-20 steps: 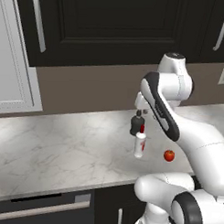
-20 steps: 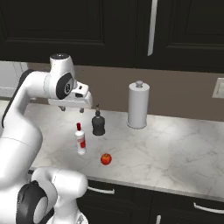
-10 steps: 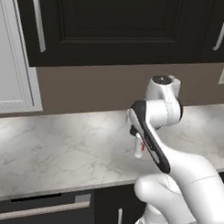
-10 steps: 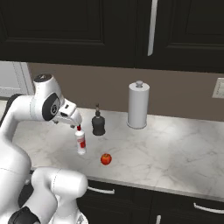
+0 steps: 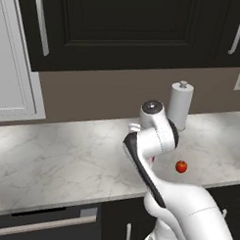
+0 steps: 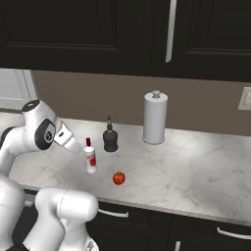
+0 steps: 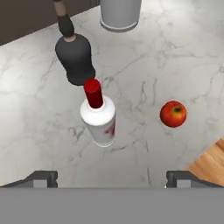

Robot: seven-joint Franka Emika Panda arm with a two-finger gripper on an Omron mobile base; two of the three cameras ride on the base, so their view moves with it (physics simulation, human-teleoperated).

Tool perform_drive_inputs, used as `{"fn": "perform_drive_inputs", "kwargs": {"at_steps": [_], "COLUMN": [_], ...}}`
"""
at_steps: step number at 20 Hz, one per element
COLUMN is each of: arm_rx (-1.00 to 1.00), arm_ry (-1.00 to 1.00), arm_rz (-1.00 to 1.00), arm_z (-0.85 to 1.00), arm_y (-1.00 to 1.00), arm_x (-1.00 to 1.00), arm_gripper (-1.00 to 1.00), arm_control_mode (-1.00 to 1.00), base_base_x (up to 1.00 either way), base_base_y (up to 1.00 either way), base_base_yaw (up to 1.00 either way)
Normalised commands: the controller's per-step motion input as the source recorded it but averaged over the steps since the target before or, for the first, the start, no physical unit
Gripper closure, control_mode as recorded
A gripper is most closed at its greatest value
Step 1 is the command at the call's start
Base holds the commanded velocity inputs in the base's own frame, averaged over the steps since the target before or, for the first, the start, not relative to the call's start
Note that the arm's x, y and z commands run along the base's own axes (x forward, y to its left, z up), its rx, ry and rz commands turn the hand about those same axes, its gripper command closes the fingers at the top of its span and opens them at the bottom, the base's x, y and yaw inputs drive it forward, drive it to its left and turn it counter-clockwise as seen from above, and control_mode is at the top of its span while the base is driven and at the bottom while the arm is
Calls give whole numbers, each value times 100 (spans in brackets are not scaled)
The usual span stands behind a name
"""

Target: Place the liquors on the top shelf of the fridge to keep them out of children's reach, and place the apple on lower shelves for easy access.

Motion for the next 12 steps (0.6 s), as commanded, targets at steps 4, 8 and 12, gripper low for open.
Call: {"fn": "perform_drive_inputs", "kwargs": {"at_steps": [4, 8, 12], "arm_rx": [-4, -6, -8], "arm_ry": [-8, -9, -8], "arm_rz": [-27, -23, -13], "arm_z": [-23, -15, -9], "arm_y": [1, 1, 0], "arm_x": [44, 44, 30], "arm_gripper": [-100, -100, -100], "arm_control_mode": [-100, -100, -100], "base_base_x": [0, 0, 0], "base_base_y": [0, 0, 0], "base_base_yaw": [0, 0, 0]}}
